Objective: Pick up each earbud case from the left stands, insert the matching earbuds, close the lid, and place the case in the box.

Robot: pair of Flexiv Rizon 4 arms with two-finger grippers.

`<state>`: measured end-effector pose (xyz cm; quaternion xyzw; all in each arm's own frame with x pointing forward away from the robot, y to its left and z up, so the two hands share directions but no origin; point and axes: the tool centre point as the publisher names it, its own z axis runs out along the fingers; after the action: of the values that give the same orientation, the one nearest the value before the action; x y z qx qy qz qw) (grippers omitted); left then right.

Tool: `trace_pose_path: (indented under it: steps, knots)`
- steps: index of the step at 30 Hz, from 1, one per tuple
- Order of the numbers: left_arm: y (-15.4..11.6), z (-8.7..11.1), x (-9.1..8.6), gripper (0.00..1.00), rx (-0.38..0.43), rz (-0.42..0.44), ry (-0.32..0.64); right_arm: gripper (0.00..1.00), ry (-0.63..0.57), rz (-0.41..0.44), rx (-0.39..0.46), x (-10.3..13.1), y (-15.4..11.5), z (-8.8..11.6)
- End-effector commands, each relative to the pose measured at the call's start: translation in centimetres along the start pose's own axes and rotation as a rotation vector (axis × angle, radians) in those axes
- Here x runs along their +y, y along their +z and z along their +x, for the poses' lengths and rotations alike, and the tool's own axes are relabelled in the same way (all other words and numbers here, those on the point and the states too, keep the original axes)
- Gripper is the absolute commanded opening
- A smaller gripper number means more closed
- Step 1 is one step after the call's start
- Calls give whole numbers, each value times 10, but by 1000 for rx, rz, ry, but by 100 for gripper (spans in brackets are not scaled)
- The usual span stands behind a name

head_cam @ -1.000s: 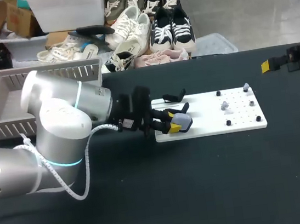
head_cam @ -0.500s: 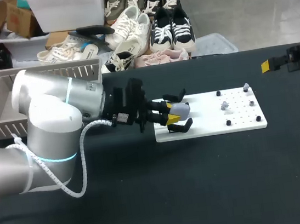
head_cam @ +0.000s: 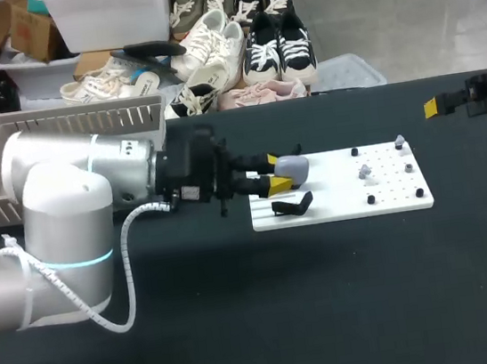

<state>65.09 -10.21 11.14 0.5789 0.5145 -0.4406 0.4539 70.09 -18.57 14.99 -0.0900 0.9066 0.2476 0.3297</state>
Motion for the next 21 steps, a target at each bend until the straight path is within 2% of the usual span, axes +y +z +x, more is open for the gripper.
trace_pose_path:
  steps: [1,21]
  knots:
    - [-3,-6,-8,0,-27,-77,2,100,-1,-7,1,-2,0,0]
    - [-4,-8,-9,0,-27,-88,6,100,-1,-7,1,-2,0,0]
